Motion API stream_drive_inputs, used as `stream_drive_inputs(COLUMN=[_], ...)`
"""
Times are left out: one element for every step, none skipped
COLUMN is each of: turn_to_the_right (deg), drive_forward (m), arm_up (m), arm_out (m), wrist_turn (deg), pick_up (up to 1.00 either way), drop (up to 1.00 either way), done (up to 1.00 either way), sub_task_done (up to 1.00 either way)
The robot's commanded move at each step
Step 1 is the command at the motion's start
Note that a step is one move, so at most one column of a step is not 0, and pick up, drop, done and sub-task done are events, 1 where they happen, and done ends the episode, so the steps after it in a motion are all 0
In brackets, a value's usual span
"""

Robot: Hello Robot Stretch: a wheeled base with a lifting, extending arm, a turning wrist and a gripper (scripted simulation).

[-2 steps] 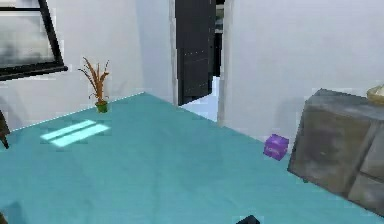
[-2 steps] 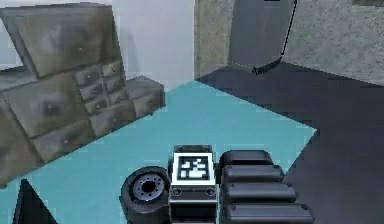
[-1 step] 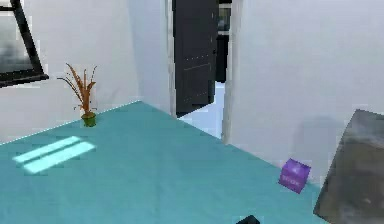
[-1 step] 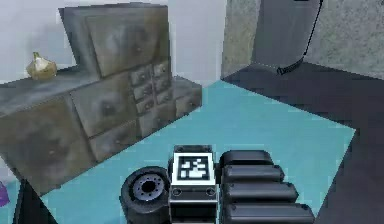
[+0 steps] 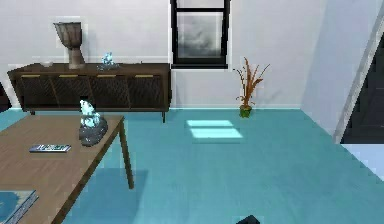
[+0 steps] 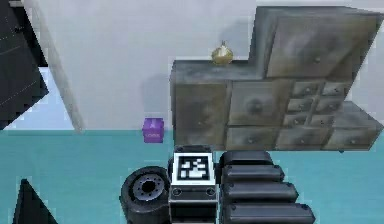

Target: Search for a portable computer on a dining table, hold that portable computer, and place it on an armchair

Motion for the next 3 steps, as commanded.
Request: stream_drive_inputs(turn_to_the_right=[0.0, 0.0, -39.0], drive_forward=[1.0, 0.65, 0.0], arm_up=[0.0, 0.0, 0.0], arm_out=[0.0, 0.0, 0.0], wrist_turn=[0.0, 0.0, 0.0], pick_up=[0.0, 0.0, 0.0], drop=[0.0, 0.0, 0.0], done=[0.0, 0.0, 0.0], sub_task_done=[0.0, 0.0, 0.0])
